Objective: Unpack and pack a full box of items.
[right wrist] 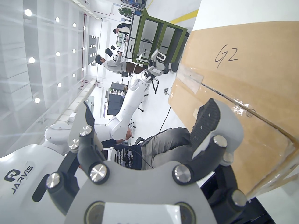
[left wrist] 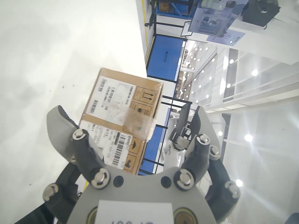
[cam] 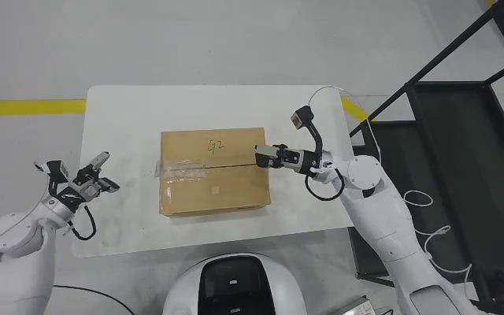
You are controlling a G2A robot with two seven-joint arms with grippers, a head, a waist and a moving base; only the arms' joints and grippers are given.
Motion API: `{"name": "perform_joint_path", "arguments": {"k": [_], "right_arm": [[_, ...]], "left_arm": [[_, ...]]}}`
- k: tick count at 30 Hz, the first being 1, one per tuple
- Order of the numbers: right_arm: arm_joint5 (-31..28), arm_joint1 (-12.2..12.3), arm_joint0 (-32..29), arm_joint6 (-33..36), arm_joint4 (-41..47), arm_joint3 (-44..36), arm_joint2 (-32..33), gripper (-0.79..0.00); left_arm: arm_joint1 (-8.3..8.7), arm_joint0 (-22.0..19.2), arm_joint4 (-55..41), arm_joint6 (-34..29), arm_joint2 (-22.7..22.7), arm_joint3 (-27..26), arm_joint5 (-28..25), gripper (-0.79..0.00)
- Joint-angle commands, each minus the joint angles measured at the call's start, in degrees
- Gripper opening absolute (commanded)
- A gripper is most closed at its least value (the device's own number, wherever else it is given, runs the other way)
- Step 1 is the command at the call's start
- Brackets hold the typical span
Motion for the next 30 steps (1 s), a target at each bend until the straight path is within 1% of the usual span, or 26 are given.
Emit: {"name": "perform_joint_path", "arguments": {"k": [1, 6, 11, 18, 23, 30], "right_arm": [[-0.2, 0.1, -0.1, 0.4, 0.4, 0.4, 0.4, 0.000], [-0.8, 0.3, 0.3, 1.1, 1.4, 1.5, 0.7, 0.000], [-1.7, 0.3, 0.3, 1.7, 2.4, 2.5, 0.6, 0.000], [-4.1, 0.7, -0.5, 2.8, 5.6, 4.2, 2.8, 0.000], [-5.3, 1.0, -1.8, 3.1, 7.3, 4.4, 4.4, 0.000], [-5.8, 1.3, -2.8, 3.4, 7.9, 4.5, 5.1, 0.000]], "left_arm": [[-0.20, -0.1, 1.4, 1.4, 1.7, 0.8, -1.0, 0.000], [-1.04, -1.4, 4.4, 5.3, 7.3, 3.1, -3.8, 0.000], [-1.46, -2.4, 3.7, 2.9, 10.5, 4.2, -5.1, 0.000], [-1.73, -2.4, 0.5, 0.8, 11.8, 3.8, -8.6, 0.000], [-2.09, -3.2, -4.3, 0.0, 12.5, 3.6, -9.0, 0.000], [-2.56, -5.1, -8.3, -1.1, 14.2, 4.6, -8.7, 0.000]]}}
